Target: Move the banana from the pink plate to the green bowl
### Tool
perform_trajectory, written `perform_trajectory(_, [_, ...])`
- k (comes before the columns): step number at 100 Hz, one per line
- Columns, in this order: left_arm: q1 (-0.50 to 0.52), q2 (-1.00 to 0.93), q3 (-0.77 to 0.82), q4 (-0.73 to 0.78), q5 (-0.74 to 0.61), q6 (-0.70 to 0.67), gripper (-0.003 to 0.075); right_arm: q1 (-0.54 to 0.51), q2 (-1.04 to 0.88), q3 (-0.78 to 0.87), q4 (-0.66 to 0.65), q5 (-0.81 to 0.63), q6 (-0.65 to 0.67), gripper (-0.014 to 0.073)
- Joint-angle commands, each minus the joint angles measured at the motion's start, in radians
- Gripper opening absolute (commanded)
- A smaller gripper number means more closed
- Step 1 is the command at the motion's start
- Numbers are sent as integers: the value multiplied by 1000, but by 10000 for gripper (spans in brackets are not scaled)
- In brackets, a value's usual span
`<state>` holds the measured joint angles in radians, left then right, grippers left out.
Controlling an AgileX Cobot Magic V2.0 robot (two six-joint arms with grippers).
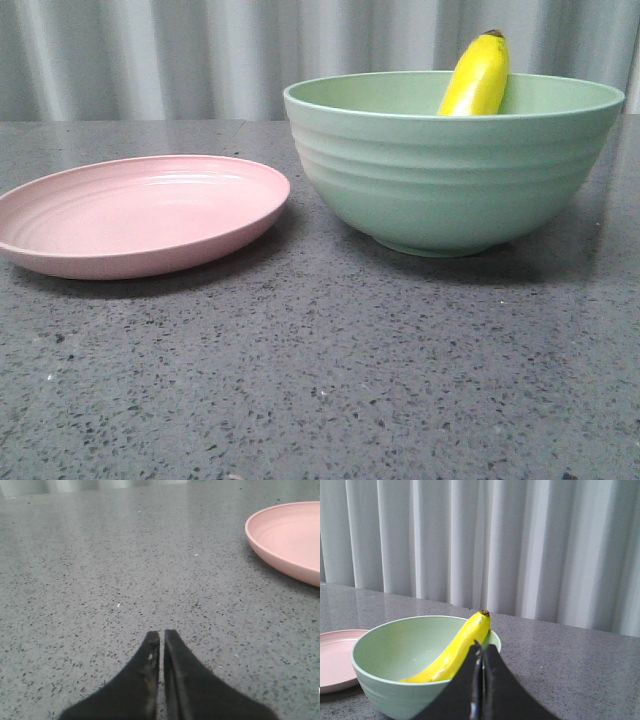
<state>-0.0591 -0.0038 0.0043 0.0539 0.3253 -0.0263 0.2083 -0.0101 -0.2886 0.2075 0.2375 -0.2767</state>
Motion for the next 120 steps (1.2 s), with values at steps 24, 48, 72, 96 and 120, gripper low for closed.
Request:
perform_trajectory(24, [0, -27, 9, -10, -68, -7, -20, -27, -4, 9, -7, -104, -8, -62])
perform_trajectory(48, [0, -27, 9, -10, -68, -7, -20, -166, -4, 176, -31, -315, 46, -62])
perform_trajectory(72, [0, -27, 9, -10, -68, -7, -20, -292, -4, 324, -273, -405, 417, -62])
perform_trajectory(96, [0, -27, 9, -10, -72, -7, -20, -322, -18, 322, -273, -161, 419, -62])
perform_trajectory(120, [0, -27, 9, -10, -74, -7, -20, -322, -18, 322, -273, 72, 419, -62])
